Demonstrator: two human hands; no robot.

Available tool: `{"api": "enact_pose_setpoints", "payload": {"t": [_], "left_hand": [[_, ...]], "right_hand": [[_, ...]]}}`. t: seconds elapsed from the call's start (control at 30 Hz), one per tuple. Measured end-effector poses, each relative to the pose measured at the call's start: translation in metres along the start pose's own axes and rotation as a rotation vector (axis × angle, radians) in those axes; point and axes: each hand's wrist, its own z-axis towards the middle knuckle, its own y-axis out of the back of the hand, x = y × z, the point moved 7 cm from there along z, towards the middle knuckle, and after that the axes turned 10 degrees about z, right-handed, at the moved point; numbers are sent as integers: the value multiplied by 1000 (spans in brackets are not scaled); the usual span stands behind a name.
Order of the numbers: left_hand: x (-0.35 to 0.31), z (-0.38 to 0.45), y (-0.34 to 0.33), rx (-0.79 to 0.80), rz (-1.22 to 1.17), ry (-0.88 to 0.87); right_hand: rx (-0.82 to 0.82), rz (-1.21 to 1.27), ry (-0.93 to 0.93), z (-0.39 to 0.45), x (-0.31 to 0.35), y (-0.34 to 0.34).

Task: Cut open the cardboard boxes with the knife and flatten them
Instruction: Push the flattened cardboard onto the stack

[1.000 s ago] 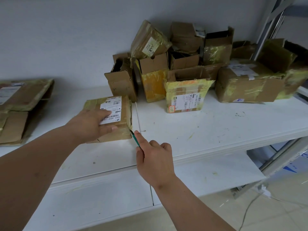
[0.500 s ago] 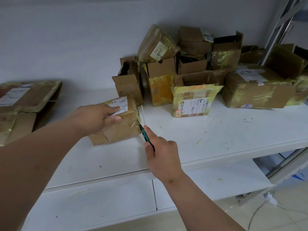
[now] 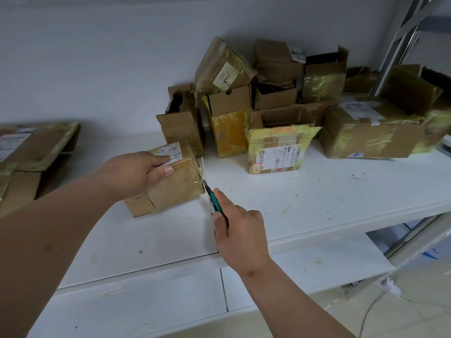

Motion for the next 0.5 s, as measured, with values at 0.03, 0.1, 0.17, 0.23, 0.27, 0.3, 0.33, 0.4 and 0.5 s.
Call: {"api": "enact_pose_setpoints", "payload": {"t": [0.03,0.1,0.17,0.23,0.27,0.3,0.33,0.4,0.5], "left_hand": [[3,1,0,8,-14,2],[5,1,0,10,-31,-3],[5,2,-1,6,-24,-6],[5,3,-2,2,-23,-7],[5,3,-3,7,-29,-6],[6,3,-4,15,-40,-5],[6,3,-4,19,-51,-6],[6,3,-4,22,-59,-3],[6,4,-4,19,-55,0]], "right_hand": [[-10,15,0,1,1,1],[-20,15,18,5,5,3],[-23,7,31,12,9,2],[-30,3,36,17,11,1],[-34,0,41,19,12,1],[-38,-4,49,20,13,0],[-38,-7,53,20,13,-1],[-30,-8,50,22,14,-3],[-35,-9,60,23,15,-5]]}}
